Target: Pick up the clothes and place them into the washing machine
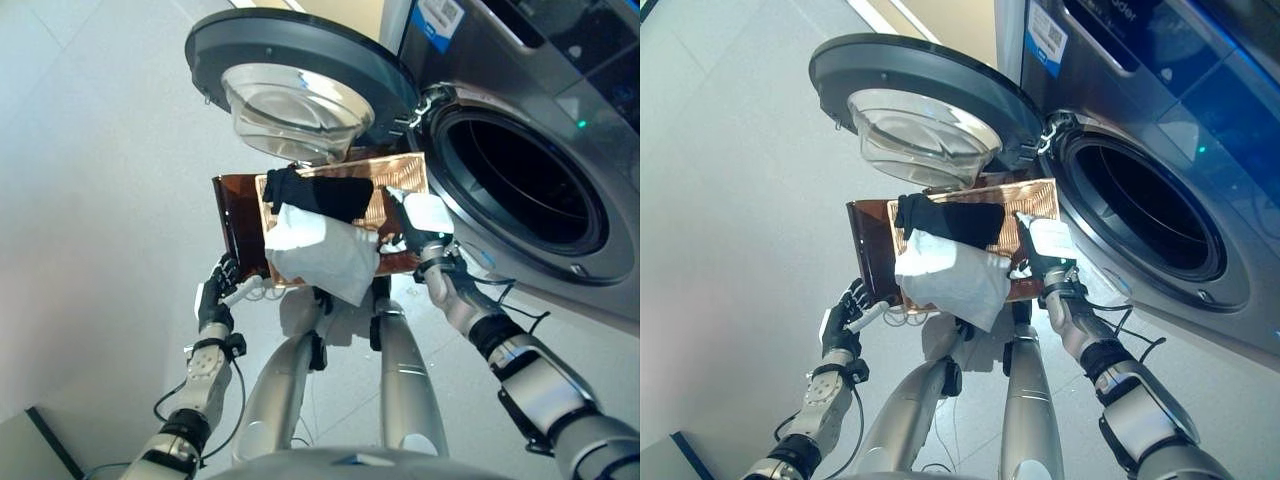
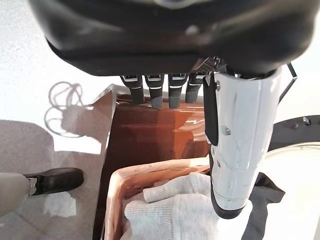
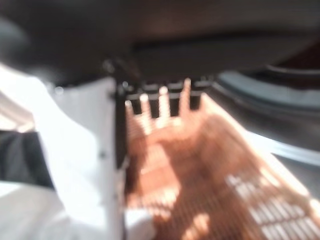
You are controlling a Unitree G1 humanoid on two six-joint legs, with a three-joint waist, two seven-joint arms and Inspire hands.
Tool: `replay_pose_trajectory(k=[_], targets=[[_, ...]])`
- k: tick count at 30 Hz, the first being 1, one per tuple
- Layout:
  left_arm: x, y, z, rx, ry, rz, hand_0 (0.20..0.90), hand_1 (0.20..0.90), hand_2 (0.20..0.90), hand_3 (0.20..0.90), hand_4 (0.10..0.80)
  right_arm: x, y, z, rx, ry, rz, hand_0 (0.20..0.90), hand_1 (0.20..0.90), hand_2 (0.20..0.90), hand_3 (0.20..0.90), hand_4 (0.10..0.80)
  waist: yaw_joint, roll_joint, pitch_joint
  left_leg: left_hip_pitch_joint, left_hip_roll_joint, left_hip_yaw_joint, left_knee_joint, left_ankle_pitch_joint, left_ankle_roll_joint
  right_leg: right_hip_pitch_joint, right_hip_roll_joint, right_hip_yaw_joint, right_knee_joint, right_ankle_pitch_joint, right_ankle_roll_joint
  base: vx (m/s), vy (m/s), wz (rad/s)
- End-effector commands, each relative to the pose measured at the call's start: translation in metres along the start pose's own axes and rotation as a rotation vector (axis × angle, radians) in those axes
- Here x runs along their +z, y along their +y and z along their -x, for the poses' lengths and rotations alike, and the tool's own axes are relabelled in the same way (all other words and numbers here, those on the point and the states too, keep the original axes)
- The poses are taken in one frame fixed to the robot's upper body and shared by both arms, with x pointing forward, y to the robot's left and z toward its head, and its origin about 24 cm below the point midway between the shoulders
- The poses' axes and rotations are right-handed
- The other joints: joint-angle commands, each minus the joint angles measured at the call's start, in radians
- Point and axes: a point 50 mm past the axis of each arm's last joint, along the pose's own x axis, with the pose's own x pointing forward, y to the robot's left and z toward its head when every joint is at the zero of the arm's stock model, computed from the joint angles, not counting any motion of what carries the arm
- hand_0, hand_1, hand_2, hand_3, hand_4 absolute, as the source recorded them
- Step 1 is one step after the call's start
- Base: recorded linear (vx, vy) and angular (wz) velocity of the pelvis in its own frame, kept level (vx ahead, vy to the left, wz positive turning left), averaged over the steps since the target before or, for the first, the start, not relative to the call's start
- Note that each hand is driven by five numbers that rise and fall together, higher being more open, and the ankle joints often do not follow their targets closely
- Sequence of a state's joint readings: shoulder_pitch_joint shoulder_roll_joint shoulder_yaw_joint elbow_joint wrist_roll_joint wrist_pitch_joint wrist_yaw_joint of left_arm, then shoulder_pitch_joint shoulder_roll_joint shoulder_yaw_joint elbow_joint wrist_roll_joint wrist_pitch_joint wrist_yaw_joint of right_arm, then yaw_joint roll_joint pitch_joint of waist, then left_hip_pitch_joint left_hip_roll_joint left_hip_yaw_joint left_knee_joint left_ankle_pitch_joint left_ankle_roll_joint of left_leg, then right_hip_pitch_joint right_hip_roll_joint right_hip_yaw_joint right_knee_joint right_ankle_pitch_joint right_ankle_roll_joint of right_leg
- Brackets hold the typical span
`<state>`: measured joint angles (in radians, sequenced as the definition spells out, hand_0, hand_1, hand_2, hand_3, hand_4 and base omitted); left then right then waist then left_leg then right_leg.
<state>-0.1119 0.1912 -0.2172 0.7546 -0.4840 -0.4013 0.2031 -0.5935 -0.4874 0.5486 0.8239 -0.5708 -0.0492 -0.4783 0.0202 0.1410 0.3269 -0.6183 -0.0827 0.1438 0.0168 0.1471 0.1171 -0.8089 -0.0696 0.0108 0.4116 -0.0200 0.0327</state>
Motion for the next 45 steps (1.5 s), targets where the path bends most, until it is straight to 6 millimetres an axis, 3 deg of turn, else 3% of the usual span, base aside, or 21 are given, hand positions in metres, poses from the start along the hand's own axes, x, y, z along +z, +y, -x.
replay_pose_trajectory(k=[1,8,14,19,30,45], targets=[[0.007,0.007,0.0,0.038,-0.069,-0.01,0.9,0.9,0.9,0.9,0.8,0.03,-0.024,-0.014,-0.128,-0.122,-0.1,0.9,0.9,0.9,0.9,0.8,0.023,-0.018,-0.029,-0.022,0.009,0.009,0.065,-0.059,-0.093,0.081,0.0,-0.048,-0.179,0.105,0.013,0.014,-0.003,0.09],[0.0,0.009,0.001,0.064,-0.033,-0.02,0.9,0.9,0.9,0.9,0.8,0.042,-0.011,-0.01,-0.088,-0.121,-0.193,0.9,0.9,0.9,0.9,0.8,0.031,-0.05,-0.037,0.009,0.009,-0.007,0.081,-0.072,-0.092,0.13,-0.006,-0.071,-0.178,0.098,0.014,0.031,-0.006,0.16],[-0.007,0.019,0.004,0.104,0.002,-0.04,0.9,0.9,0.9,0.9,0.8,0.055,0.016,-0.001,0.005,-0.111,-0.258,0.9,0.9,0.9,0.9,0.8,0.047,-0.085,-0.058,0.071,0.01,-0.025,0.074,-0.083,-0.091,0.213,-0.01,-0.1,-0.211,0.092,0.02,0.045,0.001,0.09],[-0.007,0.024,0.004,0.122,0.005,-0.043,0.9,0.9,0.9,0.9,0.8,0.063,0.022,0.002,0.03,-0.115,-0.298,0.9,0.9,0.9,0.9,0.8,0.057,-0.097,-0.063,0.093,0.008,-0.041,0.078,-0.089,-0.088,0.249,-0.013,-0.114,-0.225,0.087,0.021,0.021,0.004,0.07],[-0.001,0.026,0.004,0.123,-0.026,-0.031,0.9,0.9,0.9,0.9,0.8,0.091,0.005,-0.013,-0.027,-0.189,-0.336,0.9,0.9,0.9,0.9,0.8,0.067,-0.095,-0.044,0.06,0.006,-0.039,0.088,-0.083,-0.082,0.215,-0.011,-0.112,-0.216,0.089,0.016,-0.021,0.019,0.0],[0.017,0.032,0.003,0.115,-0.098,-0.023,0.9,0.9,0.9,0.9,0.8,0.083,-0.034,-0.045,-0.152,-0.118,-0.31,0.9,0.9,0.9,0.9,0.8,0.09,-0.063,0.022,-0.035,0.003,-0.031,0.1,-0.059,-0.083,0.11,-0.014,-0.104,-0.189,0.109,0.009,-0.043,0.02,-0.01]])
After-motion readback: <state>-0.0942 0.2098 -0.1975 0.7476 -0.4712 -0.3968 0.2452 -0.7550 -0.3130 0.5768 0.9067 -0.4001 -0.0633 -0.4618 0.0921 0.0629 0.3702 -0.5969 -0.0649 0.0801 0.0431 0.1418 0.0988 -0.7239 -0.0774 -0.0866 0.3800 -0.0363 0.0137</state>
